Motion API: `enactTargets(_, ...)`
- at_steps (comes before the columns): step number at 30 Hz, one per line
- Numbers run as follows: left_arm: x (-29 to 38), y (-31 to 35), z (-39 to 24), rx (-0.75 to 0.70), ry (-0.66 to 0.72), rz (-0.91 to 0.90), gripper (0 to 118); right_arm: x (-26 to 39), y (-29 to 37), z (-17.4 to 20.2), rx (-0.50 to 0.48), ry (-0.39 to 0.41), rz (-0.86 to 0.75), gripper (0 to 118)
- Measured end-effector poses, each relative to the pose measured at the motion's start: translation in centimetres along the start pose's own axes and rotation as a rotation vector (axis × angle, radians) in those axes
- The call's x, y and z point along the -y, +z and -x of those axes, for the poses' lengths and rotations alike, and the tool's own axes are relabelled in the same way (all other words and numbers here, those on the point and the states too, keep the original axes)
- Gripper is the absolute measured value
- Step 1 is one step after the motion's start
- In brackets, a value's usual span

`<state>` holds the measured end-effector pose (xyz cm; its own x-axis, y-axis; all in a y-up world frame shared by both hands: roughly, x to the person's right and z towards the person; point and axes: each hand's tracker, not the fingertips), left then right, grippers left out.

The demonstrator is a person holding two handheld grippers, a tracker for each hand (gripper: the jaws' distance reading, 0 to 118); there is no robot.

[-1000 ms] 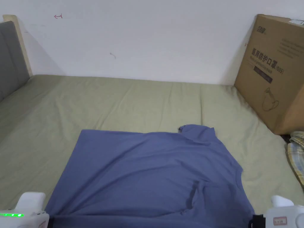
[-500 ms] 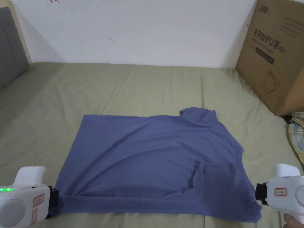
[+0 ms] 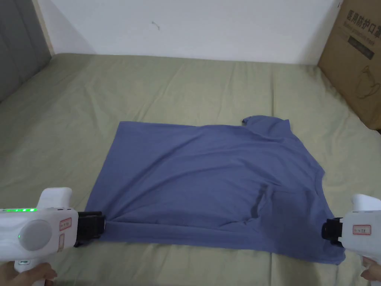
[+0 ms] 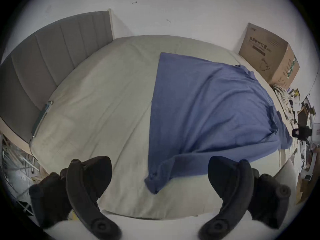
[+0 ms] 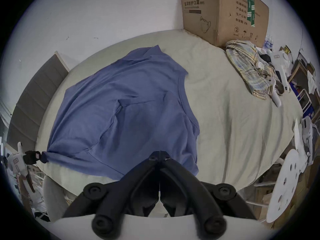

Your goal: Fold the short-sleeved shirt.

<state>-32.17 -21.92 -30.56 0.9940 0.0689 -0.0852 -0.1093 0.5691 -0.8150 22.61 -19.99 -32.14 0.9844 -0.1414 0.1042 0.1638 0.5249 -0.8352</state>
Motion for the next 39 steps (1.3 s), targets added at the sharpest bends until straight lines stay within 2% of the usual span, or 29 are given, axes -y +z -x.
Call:
enactTargets(1,0.0,-0.5,-0.1,0.014,0.013,0.025,84,0.1,-0.2,-0.1,0.001,-0.006,0.006,0)
enactTargets(3,0.3,-1.5,-0.4,0.048,-0.020,0.075,19,0.4,-0.3,-0.4,0.004,-0.011,0.016,0)
enactTargets(4,0.5,-2.1,-0.8,0.027,-0.065,0.136,6,0.5,-0.4,-0.6,0.008,-0.010,0.021,0)
enactTargets(7,0.9,-1.8,-1.9,-0.011,-0.142,0.117,4,1.0,-0.1,-1.3,0.020,-0.015,0.029,0)
enactTargets(11,0.3,-1.1,-1.9,0.014,-0.078,0.094,2,1.1,0.7,-2.1,0.006,-0.006,-0.002,1)
enactTargets(12,0.2,-1.0,-1.9,0.013,-0.074,0.096,2,1.0,0.9,-2.2,0.020,0.001,-0.025,4)
enactTargets(14,0.2,-0.6,-1.7,0.010,-0.069,0.089,2,0.7,0.7,-2.4,0.032,0.004,-0.022,51)
enactTargets(15,0.2,-0.5,-1.7,0.012,-0.068,0.087,2,0.6,0.4,-2.6,0.030,0.001,-0.016,71)
enactTargets(16,0.2,-0.5,-1.6,0.014,-0.066,0.089,2,0.7,0.2,-2.8,0.022,-0.005,-0.011,75)
enactTargets(18,0.3,-0.4,-1.5,0.018,-0.062,0.088,2,1.0,-1.0,-2.9,-0.009,-0.016,0.042,75)
enactTargets(19,0.3,-0.4,-1.5,0.019,-0.059,0.089,2,1.3,-1.7,-2.8,-0.016,-0.015,0.076,70)
enactTargets(20,0.2,-0.4,-1.4,0.021,-0.056,0.091,2,1.7,-2.4,-2.9,-0.028,0.000,0.094,45)
enactTargets(21,0.2,-0.4,-1.3,0.023,-0.054,0.092,2,2.0,-2.7,-2.6,-0.010,0.015,0.100,1)
enactTargets(22,0.2,-0.3,-1.3,0.023,-0.054,0.093,2,2.3,-2.7,-2.1,0.066,0.050,0.066,2)
enactTargets(24,0.1,-0.1,-1.3,0.024,-0.053,0.099,2,2.0,-2.3,-1.5,0.008,0.040,0.084,2)
enactTargets(27,-0.2,0.2,-1.2,0.026,-0.057,0.096,2,1.3,-1.6,-0.9,0.012,0.032,0.074,2)
enactTargets(29,-0.5,0.4,-1.1,0.028,-0.052,0.093,2,1.2,-1.0,-1.6,-0.014,-0.009,0.061,2)
enactTargets(32,-1.4,0.6,-0.9,0.040,-0.034,0.092,2,0.0,-0.3,-2.1,-0.019,-0.023,0.042,2)
enactTargets(36,-4.1,0.4,-0.6,0.047,-0.020,0.085,2,-3.8,0.4,-2.7,-0.083,-0.090,-0.006,2)
enactTargets(39,-7.2,-0.7,-0.6,0.050,-0.004,0.077,2,-7.5,-0.4,-2.5,-0.077,-0.101,-0.022,2)
